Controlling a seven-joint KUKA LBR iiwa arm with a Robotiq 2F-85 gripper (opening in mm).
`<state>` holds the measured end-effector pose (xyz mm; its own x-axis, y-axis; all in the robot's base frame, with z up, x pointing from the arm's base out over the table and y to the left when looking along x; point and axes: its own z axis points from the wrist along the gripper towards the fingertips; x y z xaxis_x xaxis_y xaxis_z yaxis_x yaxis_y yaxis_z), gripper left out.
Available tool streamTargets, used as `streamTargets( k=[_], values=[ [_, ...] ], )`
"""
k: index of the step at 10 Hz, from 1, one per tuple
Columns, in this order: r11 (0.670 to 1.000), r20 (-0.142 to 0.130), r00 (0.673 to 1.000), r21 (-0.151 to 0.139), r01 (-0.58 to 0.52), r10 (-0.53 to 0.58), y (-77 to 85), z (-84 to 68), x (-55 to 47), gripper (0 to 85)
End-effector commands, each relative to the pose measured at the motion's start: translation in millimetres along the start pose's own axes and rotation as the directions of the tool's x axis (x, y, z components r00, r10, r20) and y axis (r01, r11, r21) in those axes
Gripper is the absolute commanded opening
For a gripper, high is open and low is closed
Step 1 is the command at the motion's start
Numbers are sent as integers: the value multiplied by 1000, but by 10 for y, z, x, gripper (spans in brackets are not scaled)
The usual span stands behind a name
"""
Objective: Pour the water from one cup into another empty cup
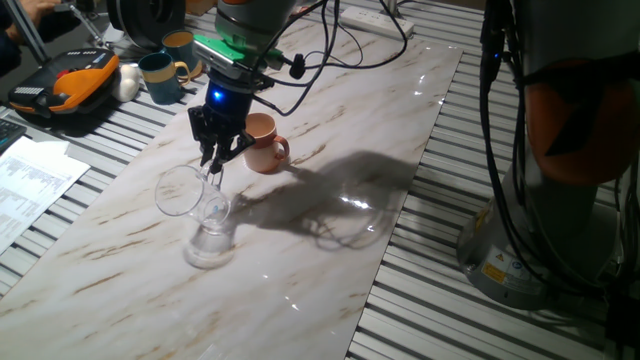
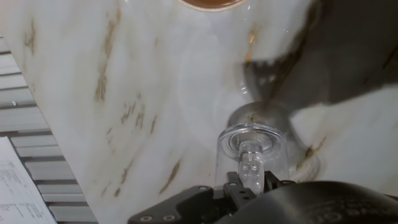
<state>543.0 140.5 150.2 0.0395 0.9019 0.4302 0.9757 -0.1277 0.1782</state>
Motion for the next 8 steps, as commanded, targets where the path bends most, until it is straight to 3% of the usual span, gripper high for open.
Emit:
streamTargets(
  k=[1, 4, 8],
  values=[
    [1000, -6, 1000, 1, 1, -1, -1, 1, -1, 0],
    [1000, 7, 1000, 5, 6, -6, -1, 1, -1, 0],
    [1000, -3, 1000, 9, 14, -14, -1, 1, -1, 0]
  ],
)
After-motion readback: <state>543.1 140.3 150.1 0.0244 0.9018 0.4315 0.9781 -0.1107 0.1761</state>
